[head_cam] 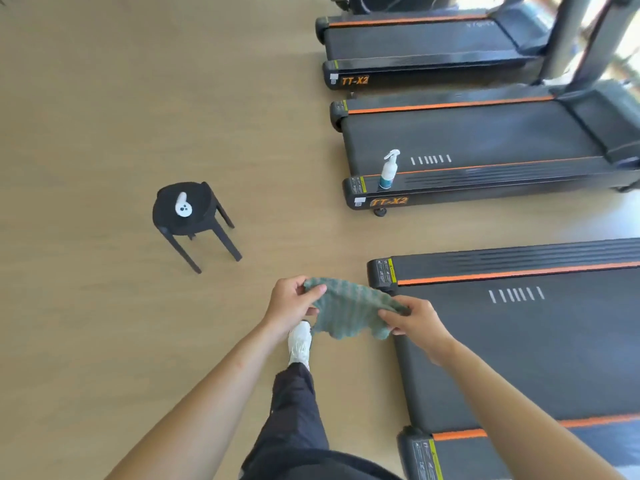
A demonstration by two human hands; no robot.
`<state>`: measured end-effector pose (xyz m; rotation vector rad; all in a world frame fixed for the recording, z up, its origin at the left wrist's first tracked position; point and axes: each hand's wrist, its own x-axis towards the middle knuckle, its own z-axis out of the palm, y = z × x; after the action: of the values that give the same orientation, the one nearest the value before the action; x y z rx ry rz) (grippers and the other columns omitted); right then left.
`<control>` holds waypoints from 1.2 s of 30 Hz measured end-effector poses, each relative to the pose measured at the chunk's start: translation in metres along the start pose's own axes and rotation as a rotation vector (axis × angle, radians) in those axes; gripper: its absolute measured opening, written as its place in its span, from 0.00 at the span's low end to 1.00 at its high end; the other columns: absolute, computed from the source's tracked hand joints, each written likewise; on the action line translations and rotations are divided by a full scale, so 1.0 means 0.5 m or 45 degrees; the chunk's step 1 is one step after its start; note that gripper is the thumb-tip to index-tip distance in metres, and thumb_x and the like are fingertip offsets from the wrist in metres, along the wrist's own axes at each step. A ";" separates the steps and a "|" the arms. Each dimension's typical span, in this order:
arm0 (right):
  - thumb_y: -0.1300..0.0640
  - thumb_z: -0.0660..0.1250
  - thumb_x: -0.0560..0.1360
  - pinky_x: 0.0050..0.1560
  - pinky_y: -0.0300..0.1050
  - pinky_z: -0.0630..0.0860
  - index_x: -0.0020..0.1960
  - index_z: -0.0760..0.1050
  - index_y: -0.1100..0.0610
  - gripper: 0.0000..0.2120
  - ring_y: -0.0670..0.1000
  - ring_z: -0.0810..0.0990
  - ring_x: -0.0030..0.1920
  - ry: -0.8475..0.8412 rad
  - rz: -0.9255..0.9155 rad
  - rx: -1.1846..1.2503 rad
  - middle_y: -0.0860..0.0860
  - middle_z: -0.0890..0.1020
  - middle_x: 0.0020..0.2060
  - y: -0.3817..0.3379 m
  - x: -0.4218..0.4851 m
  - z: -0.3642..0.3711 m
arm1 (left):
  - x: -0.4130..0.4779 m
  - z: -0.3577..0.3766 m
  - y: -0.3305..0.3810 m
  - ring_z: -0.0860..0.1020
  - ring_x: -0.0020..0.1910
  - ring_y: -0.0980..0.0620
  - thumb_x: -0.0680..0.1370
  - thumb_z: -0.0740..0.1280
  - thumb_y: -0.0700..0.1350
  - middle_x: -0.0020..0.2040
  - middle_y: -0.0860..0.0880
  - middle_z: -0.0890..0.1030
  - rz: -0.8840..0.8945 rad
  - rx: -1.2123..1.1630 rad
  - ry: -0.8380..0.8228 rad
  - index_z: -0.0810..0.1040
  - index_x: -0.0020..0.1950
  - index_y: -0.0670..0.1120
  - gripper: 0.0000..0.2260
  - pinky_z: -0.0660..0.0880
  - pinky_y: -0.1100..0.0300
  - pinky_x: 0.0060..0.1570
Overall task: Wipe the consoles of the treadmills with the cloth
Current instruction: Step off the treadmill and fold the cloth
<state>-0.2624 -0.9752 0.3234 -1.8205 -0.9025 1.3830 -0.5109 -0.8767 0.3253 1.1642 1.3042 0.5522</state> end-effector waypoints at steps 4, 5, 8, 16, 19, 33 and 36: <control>0.63 0.73 0.76 0.42 0.42 0.80 0.54 0.81 0.66 0.09 0.56 0.81 0.40 0.078 0.093 0.228 0.64 0.82 0.39 -0.079 0.207 -0.009 | 0.270 -0.018 0.075 0.82 0.42 0.49 0.80 0.71 0.40 0.44 0.40 0.84 0.000 -0.019 -0.074 0.82 0.49 0.33 0.09 0.82 0.60 0.40; 0.60 0.75 0.74 0.44 0.45 0.80 0.55 0.81 0.66 0.13 0.58 0.81 0.42 0.101 0.120 0.311 0.67 0.82 0.41 -0.103 0.261 -0.011 | 0.339 -0.020 0.100 0.82 0.42 0.49 0.80 0.71 0.40 0.44 0.40 0.84 0.000 -0.011 -0.100 0.81 0.49 0.33 0.09 0.82 0.59 0.40; 0.54 0.78 0.71 0.49 0.52 0.78 0.53 0.83 0.63 0.16 0.58 0.80 0.42 0.224 0.228 0.512 0.66 0.81 0.41 -0.186 0.414 -0.017 | 0.521 -0.017 0.179 0.79 0.40 0.49 0.80 0.70 0.38 0.42 0.41 0.81 -0.002 0.001 -0.141 0.79 0.50 0.29 0.10 0.82 0.61 0.37; 0.55 0.72 0.77 0.34 0.42 0.77 0.43 0.85 0.55 0.06 0.45 0.77 0.29 0.698 0.285 0.295 0.47 0.80 0.29 -0.365 0.781 -0.108 | 0.941 0.024 0.386 0.78 0.38 0.52 0.78 0.71 0.42 0.38 0.50 0.82 0.044 0.279 -0.309 0.84 0.44 0.47 0.04 0.80 0.54 0.45; 0.52 0.71 0.77 0.35 0.41 0.71 0.43 0.84 0.51 0.06 0.48 0.73 0.32 0.760 0.263 0.156 0.46 0.78 0.29 -0.397 0.935 -0.173 | 1.118 0.053 0.446 0.75 0.34 0.55 0.75 0.73 0.48 0.32 0.57 0.80 0.097 0.429 -0.329 0.84 0.40 0.52 0.04 0.75 0.56 0.43; 0.60 0.69 0.75 0.48 0.51 0.80 0.52 0.84 0.52 0.09 0.52 0.80 0.41 0.926 0.414 0.390 0.53 0.84 0.43 -0.435 1.506 -0.526 | 1.757 0.389 0.659 0.79 0.40 0.57 0.79 0.69 0.42 0.41 0.57 0.82 0.036 0.633 -0.578 0.84 0.51 0.50 0.05 0.78 0.59 0.46; 0.60 0.69 0.75 0.43 0.46 0.79 0.58 0.83 0.55 0.12 0.49 0.78 0.38 0.912 0.496 0.352 0.52 0.83 0.43 -0.398 1.570 -0.548 | 1.823 0.438 0.628 0.79 0.42 0.55 0.78 0.70 0.44 0.43 0.55 0.82 -0.070 0.665 -0.606 0.84 0.55 0.48 0.07 0.79 0.57 0.49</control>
<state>0.1345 -0.2385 0.1492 -2.1035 0.0122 0.8756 0.0061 -0.0495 0.1639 1.5635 1.0805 -0.1260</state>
